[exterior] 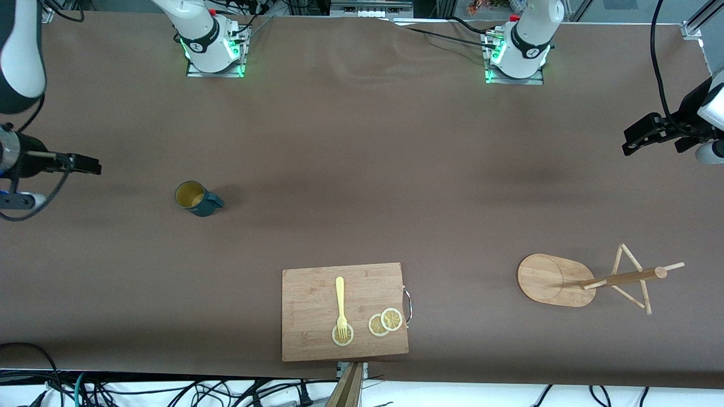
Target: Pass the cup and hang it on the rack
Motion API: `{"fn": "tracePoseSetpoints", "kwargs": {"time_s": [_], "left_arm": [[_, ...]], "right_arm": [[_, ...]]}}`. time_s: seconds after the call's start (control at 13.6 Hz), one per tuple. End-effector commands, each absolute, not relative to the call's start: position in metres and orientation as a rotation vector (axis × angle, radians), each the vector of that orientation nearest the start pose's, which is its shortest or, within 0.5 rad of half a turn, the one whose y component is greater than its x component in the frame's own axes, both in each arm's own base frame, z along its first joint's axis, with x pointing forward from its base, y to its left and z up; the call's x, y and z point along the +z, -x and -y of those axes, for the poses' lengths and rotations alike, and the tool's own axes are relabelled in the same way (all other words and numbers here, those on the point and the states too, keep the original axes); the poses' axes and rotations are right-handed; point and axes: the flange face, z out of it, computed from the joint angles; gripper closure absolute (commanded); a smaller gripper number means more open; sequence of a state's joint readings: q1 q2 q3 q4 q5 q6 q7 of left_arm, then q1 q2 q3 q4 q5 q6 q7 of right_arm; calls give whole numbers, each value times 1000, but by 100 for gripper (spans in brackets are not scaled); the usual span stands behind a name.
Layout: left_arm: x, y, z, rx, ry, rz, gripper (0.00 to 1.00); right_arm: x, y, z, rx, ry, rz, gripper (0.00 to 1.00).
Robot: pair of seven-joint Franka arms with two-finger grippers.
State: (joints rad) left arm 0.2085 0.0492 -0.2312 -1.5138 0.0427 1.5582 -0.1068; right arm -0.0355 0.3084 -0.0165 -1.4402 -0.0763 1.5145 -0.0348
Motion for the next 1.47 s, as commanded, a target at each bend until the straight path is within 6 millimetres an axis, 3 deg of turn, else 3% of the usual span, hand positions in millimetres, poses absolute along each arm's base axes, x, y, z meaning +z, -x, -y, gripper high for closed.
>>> {"fn": "tracePoseSetpoints", "kwargs": {"time_s": [0.0,0.29,0.73,0.95,1.39], "left_arm": [[628,-572,4,-14,3089,102,0],[628,-572,6,-14,3089,95,0],[628,-572,6,-15,3088,93,0],[631,-575,12,-51,3090,76,0],[631,-575,13,-56,3089,73,0]], "right_arm": [[463,-640,31,403,3168,-21,0],[389,-633,24,448,3115,-117,0],[321,-600,18,472,3112,-104,0],[298,-590,16,431,3116,-105,0],[274,-590,15,357,3126,-138,0]]}}
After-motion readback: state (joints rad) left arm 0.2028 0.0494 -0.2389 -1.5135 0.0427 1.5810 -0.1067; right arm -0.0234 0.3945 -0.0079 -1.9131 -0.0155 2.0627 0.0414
